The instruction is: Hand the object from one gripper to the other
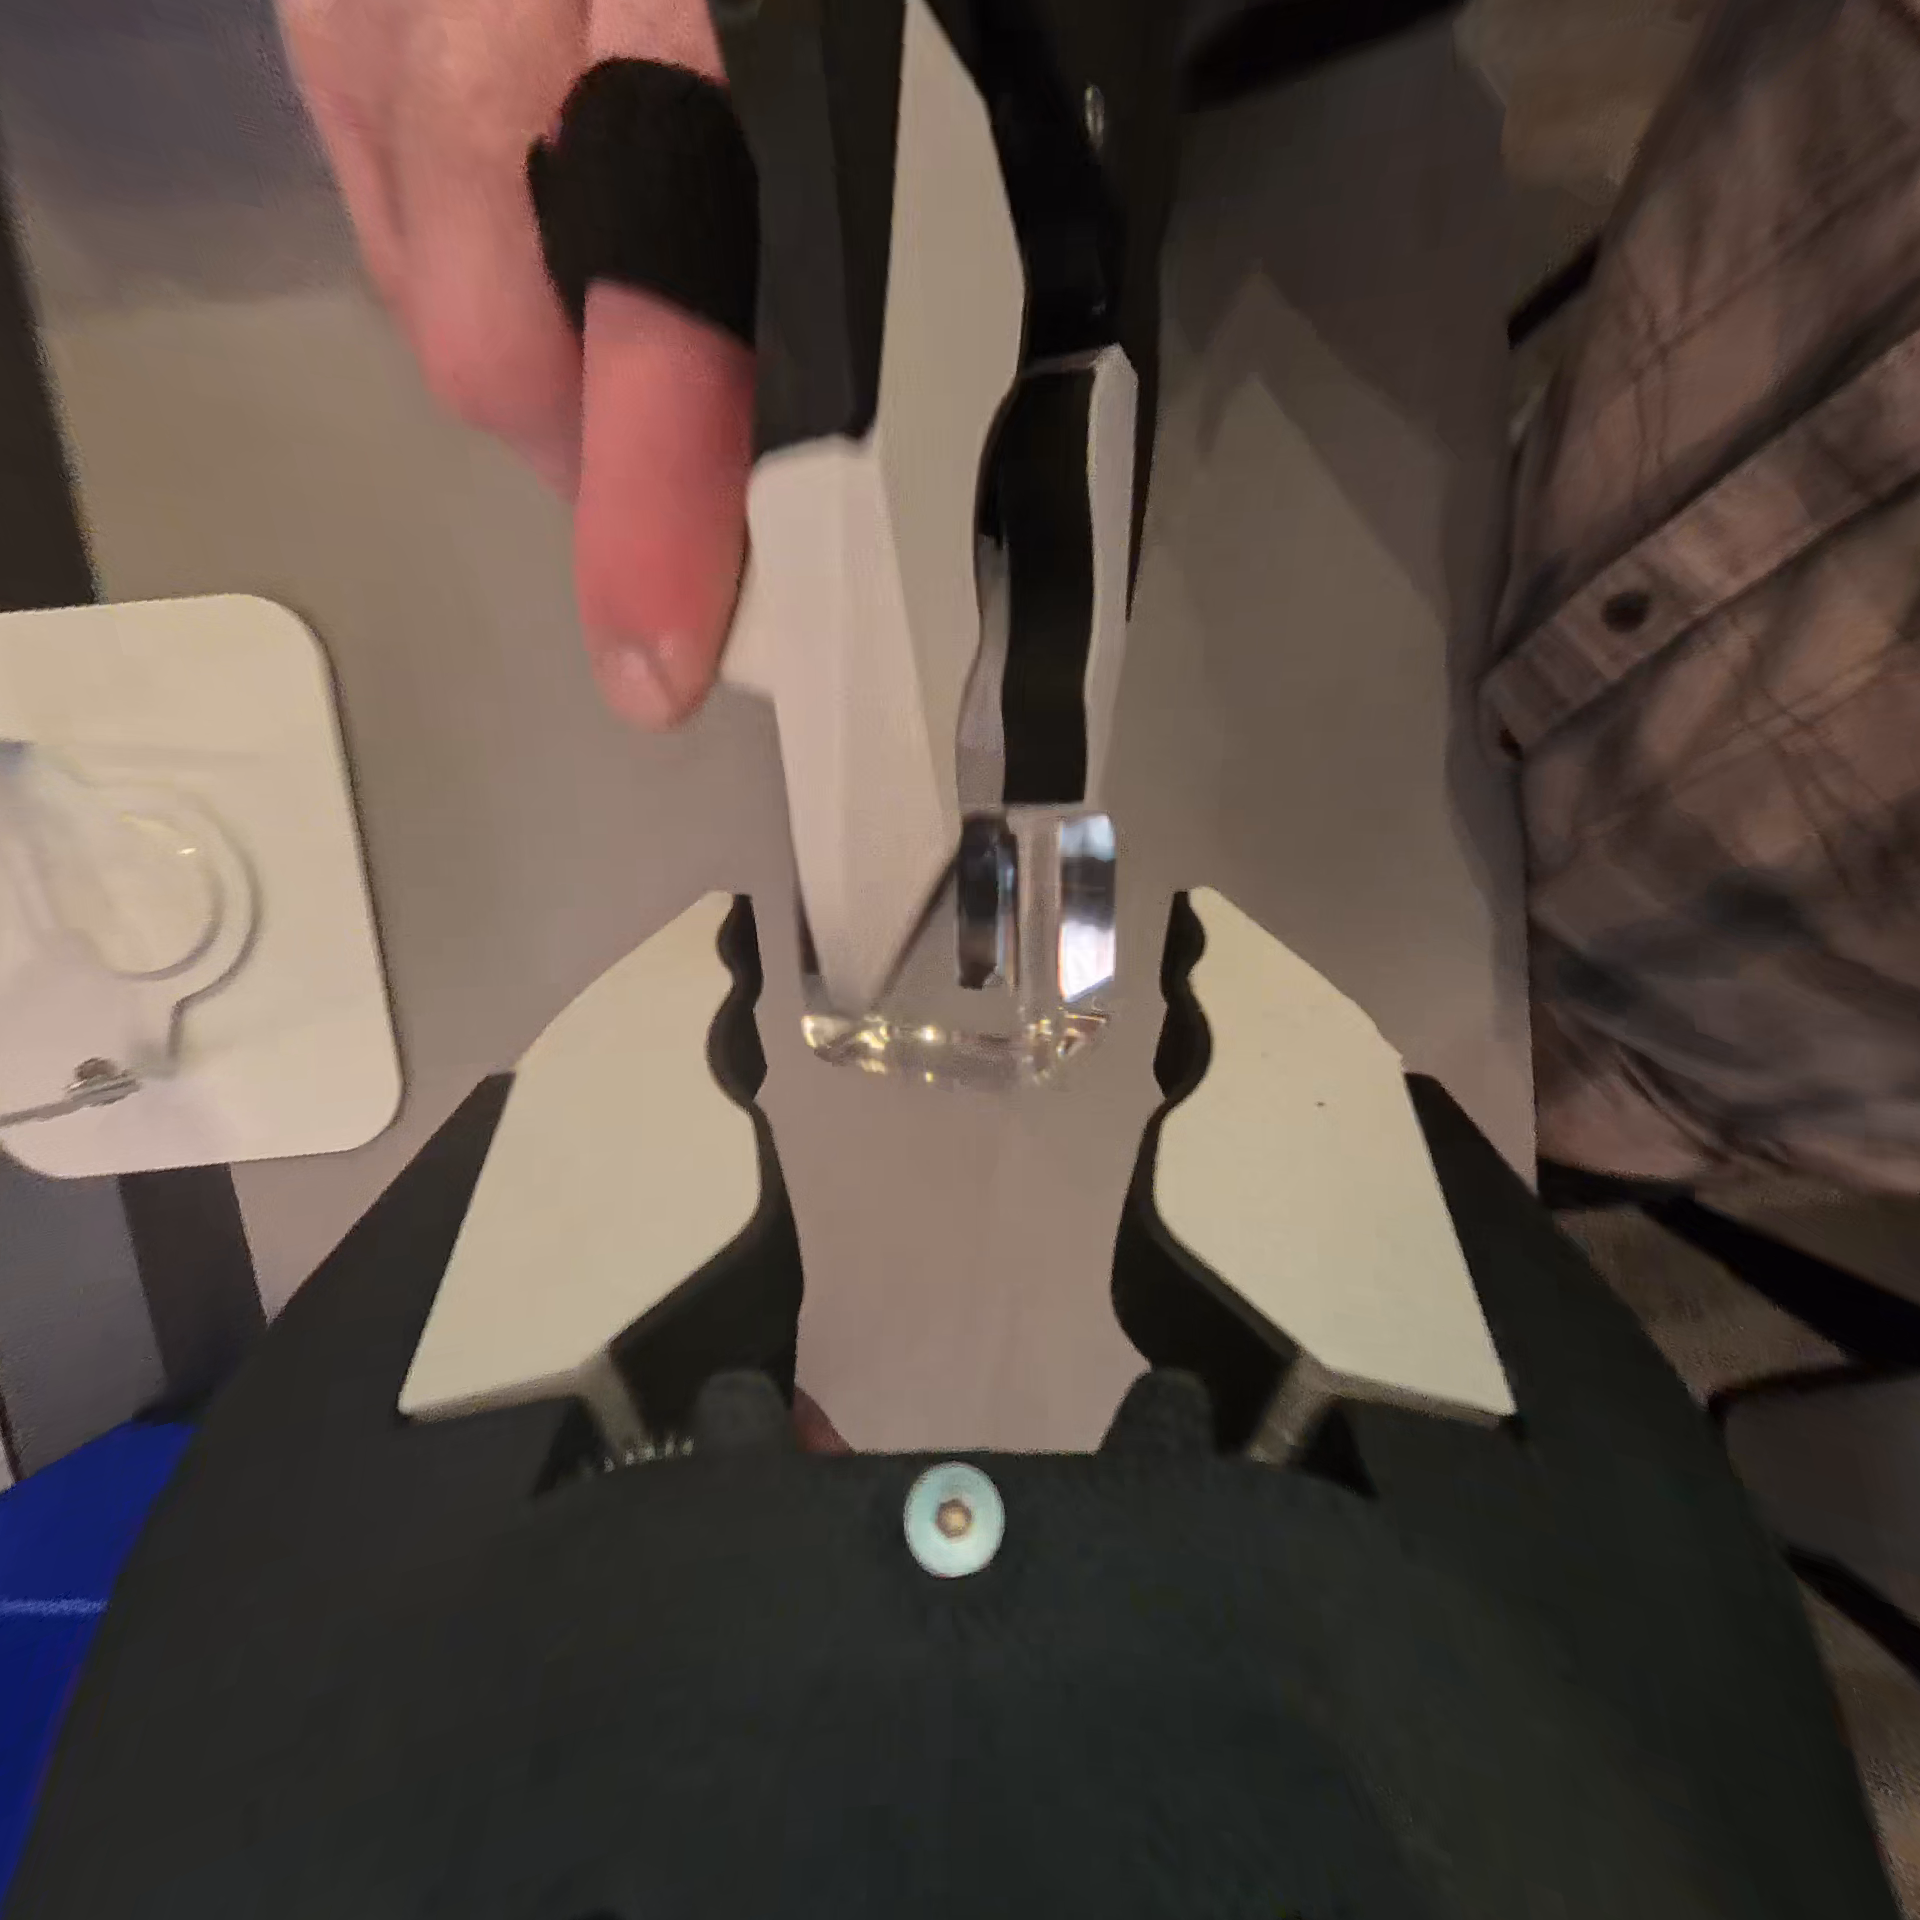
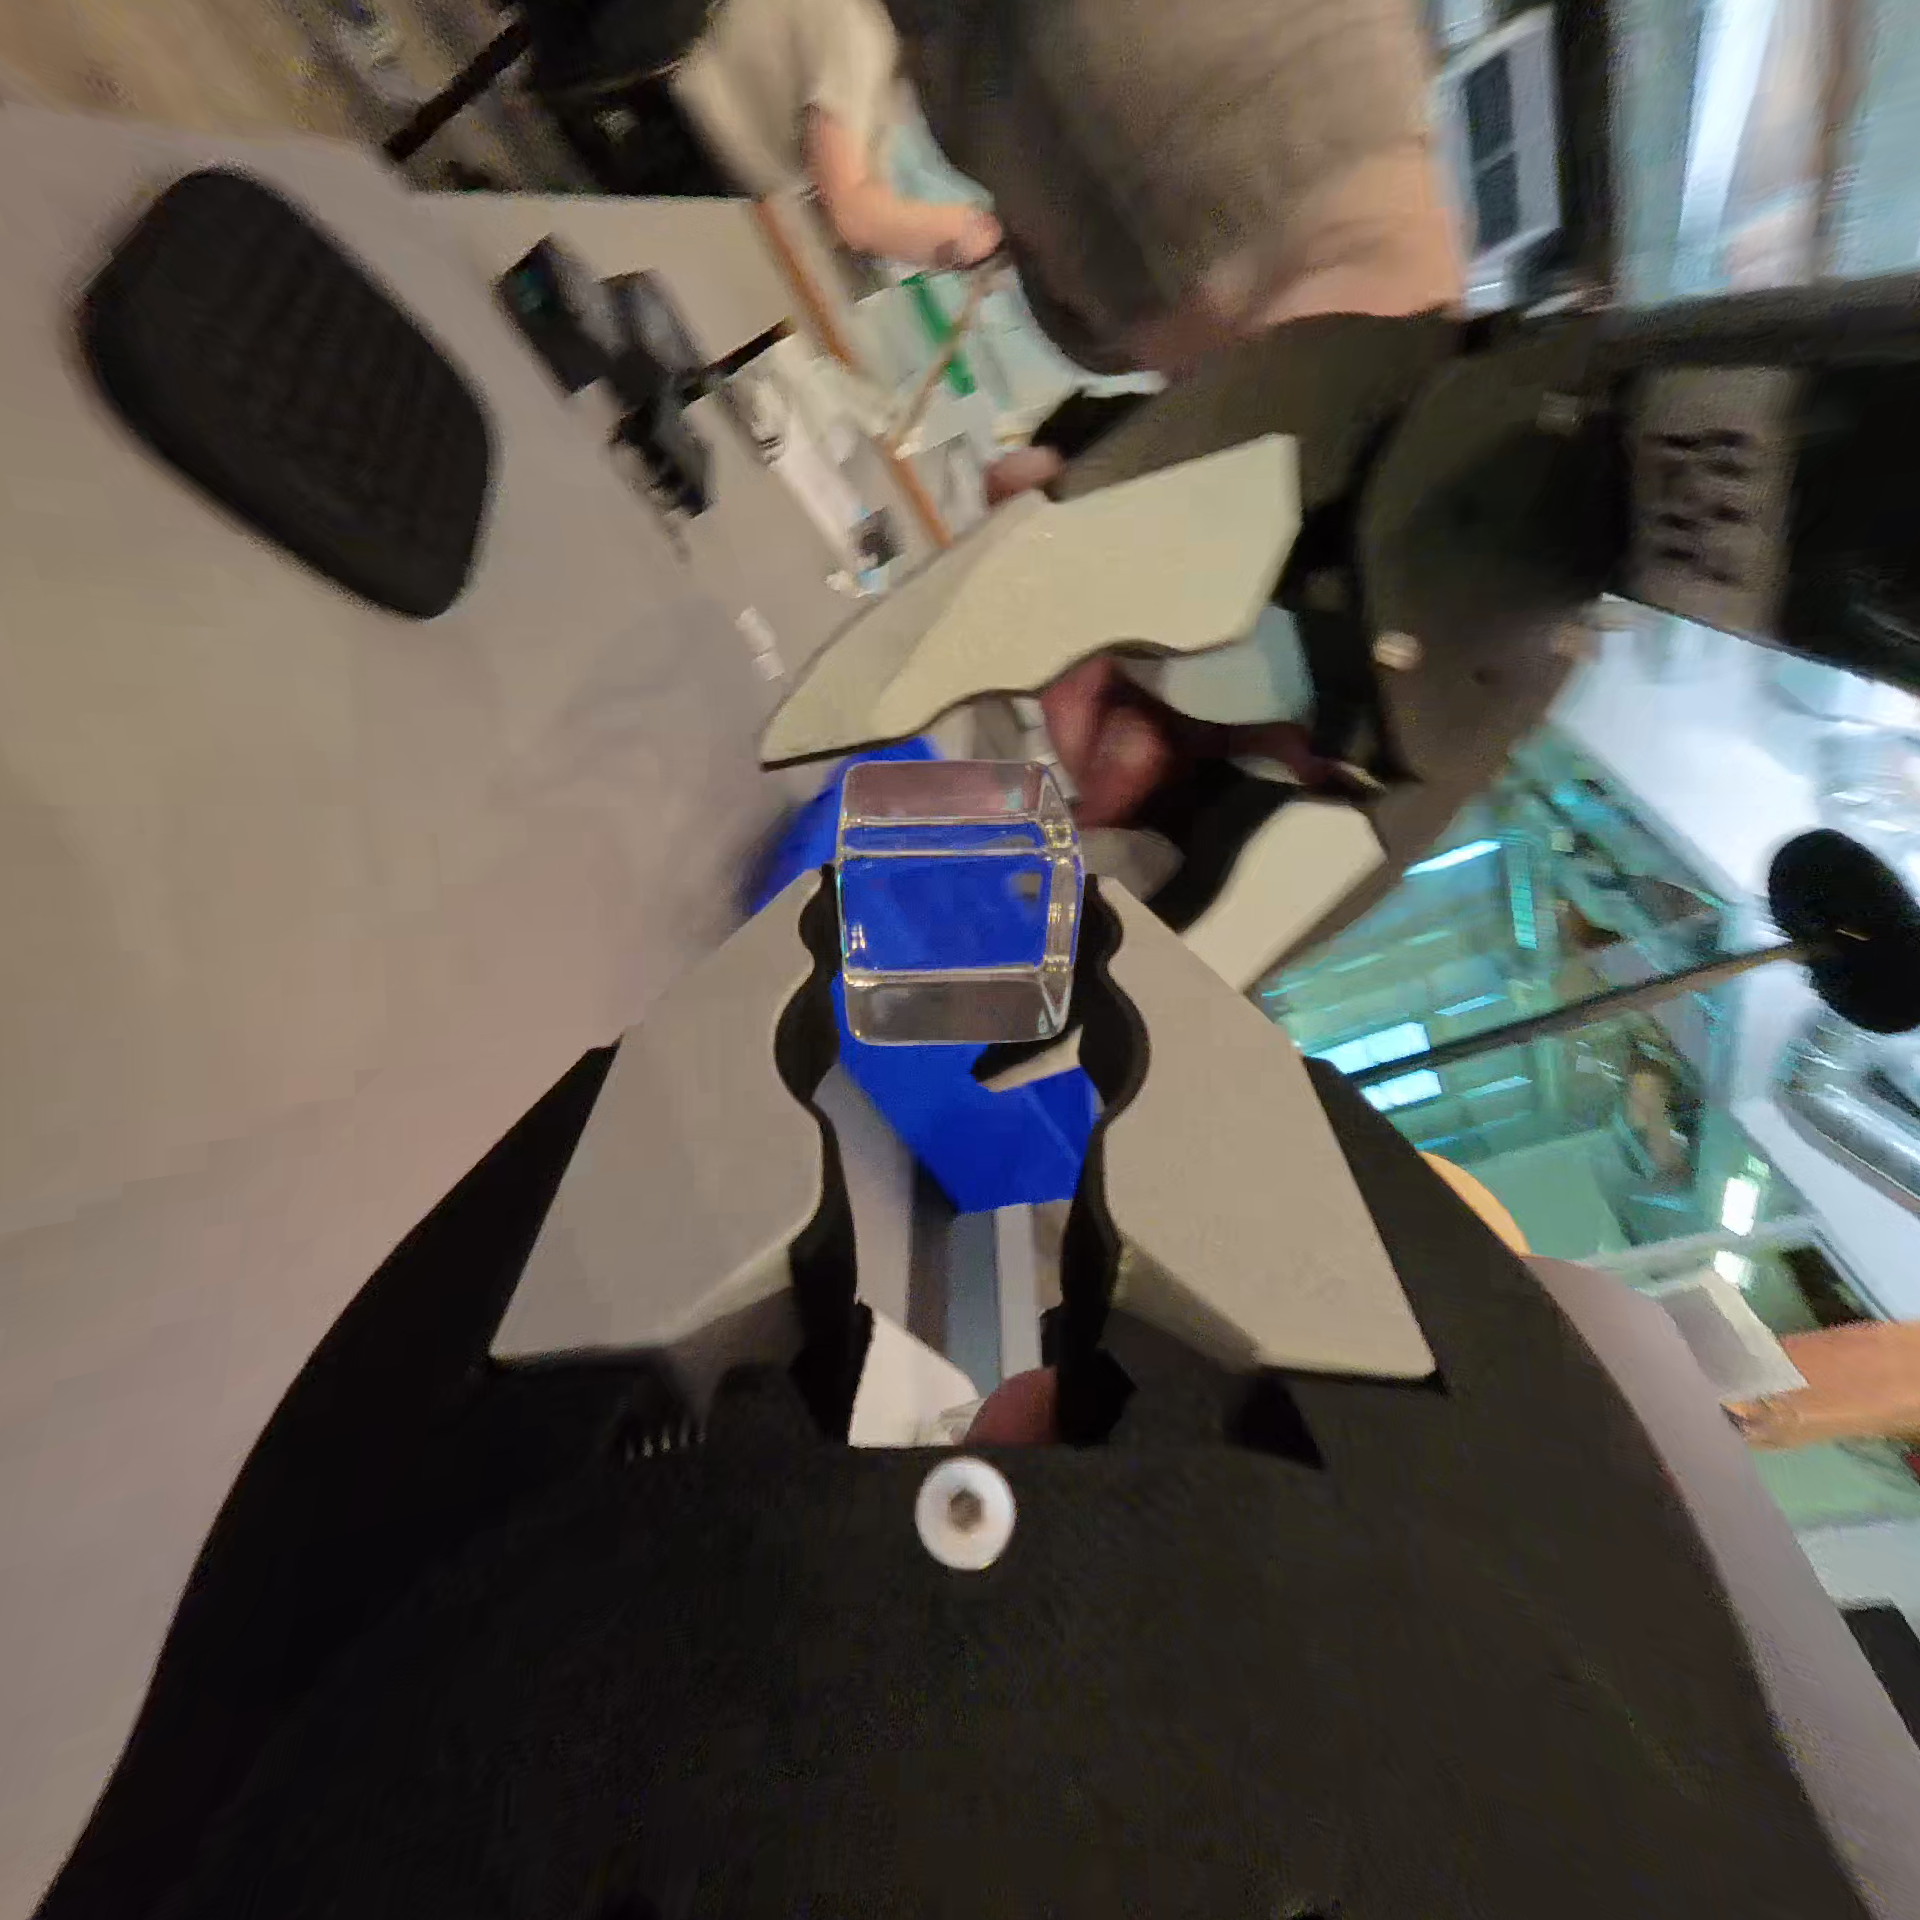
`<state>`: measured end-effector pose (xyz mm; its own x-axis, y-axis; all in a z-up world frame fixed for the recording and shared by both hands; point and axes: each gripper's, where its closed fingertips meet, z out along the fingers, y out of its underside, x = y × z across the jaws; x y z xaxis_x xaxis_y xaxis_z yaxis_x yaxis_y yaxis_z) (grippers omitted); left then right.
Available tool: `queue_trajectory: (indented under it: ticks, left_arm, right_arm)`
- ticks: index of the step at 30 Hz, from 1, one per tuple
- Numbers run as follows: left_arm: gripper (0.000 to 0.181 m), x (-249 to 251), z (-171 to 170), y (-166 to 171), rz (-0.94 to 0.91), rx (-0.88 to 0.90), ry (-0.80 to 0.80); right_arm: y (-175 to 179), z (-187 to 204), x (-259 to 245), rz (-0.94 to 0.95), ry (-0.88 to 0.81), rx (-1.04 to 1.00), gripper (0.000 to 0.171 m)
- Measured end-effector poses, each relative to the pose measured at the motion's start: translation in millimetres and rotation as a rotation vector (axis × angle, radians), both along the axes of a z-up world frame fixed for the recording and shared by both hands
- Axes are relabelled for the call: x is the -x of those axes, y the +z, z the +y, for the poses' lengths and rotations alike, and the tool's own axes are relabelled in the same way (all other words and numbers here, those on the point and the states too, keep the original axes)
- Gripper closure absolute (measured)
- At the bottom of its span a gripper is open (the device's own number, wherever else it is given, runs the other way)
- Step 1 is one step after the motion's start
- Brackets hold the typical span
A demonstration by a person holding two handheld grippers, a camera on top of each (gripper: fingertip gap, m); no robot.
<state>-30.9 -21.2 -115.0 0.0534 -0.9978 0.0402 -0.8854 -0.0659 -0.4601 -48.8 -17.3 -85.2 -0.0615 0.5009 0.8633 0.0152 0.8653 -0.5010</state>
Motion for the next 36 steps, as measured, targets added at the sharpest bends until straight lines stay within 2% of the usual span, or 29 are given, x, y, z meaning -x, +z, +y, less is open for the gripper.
queue_trajectory:
  ticks: [5,10,16,20,26,30,32,34,36]
  left_arm:
    - [0.105,3,20,44,-0.383,-0.057,0.195]
    - [0.104,3,27,75,-0.787,-0.039,0.342]
    - [0.106,-22,26,92,-1.203,-0.04,0.433]
    - [0.112,-31,31,101,-1.435,-0.016,0.502]
    - [0.132,-38,34,102,-1.572,-0.014,0.533]
    - [0.133,-37,33,101,-1.567,-0.045,0.532]
    - [0.134,-36,34,98,-1.507,-0.081,0.533]
    - [0.134,-33,39,91,-1.391,-0.14,0.559]
    - [0.134,-26,44,88,-1.265,-0.226,0.581]
  right_arm:
    - [46,23,-11,0.325,-0.074,0.103,0.13]
    - [74,33,-25,0.578,-0.203,0.041,0.13]
    - [81,39,-30,0.698,-0.323,0.003,0.13]
    - [81,32,-29,0.718,-0.328,-0.024,0.129]
    - [80,21,-26,0.725,-0.332,-0.079,0.129]
    - [78,21,-24,0.718,-0.324,-0.061,0.129]
    - [77,20,-22,0.696,-0.314,-0.079,0.127]
    - [76,17,-22,0.671,-0.244,-0.045,0.108]
    - [71,19,-23,0.628,-0.17,0.029,0.105]
